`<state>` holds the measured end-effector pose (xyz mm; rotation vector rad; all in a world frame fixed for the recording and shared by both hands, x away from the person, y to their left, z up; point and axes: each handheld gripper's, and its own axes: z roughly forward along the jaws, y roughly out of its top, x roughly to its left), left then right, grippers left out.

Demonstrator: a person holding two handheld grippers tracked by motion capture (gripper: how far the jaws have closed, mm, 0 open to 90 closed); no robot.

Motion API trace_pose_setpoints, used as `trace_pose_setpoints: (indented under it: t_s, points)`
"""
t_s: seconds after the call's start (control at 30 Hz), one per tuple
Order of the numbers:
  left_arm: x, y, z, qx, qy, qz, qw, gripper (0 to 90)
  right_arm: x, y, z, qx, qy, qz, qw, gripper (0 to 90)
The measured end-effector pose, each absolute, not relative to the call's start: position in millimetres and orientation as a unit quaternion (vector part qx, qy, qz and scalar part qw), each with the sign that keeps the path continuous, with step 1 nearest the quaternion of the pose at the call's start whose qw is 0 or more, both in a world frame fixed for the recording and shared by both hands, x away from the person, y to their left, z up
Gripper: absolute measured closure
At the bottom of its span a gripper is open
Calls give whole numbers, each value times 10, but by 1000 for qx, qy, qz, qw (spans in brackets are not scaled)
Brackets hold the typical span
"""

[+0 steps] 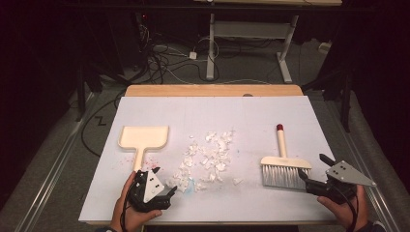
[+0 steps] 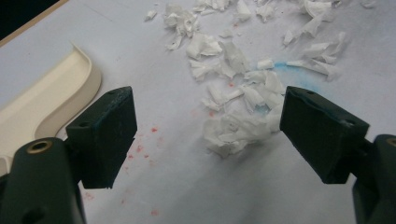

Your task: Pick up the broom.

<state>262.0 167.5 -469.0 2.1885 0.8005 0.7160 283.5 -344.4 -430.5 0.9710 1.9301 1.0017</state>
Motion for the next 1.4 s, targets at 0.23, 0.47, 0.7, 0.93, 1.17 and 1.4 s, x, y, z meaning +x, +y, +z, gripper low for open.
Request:
trace_pose_setpoints:
  t_s: [0.23, 0.47, 0.7, 0.93, 1.17, 1.4]
  points:
    - [2613, 1675, -4697, 846, 303, 275, 342, 180, 2887, -3490, -4257, 389, 747, 392, 369, 174]
    - [2586, 1690, -4696, 846, 303, 275, 342, 181, 2929, -3686, -4084, 420, 723, 400, 376, 174]
    - [2613, 1686, -4711, 850, 302, 271, 336, 181, 3032, -3748, -4073, 441, 718, 397, 364, 174]
    - [2616, 1659, -4720, 852, 300, 269, 333, 181, 3231, -3591, -4046, 447, 734, 375, 347, 175]
    - [2617, 1656, -4727, 854, 301, 268, 329, 181, 3652, -3246, -4130, 440, 780, 325, 304, 272]
    - [2597, 1671, -4737, 857, 299, 268, 323, 183, 4164, -3074, -4461, 529, 790, 236, 202, 309]
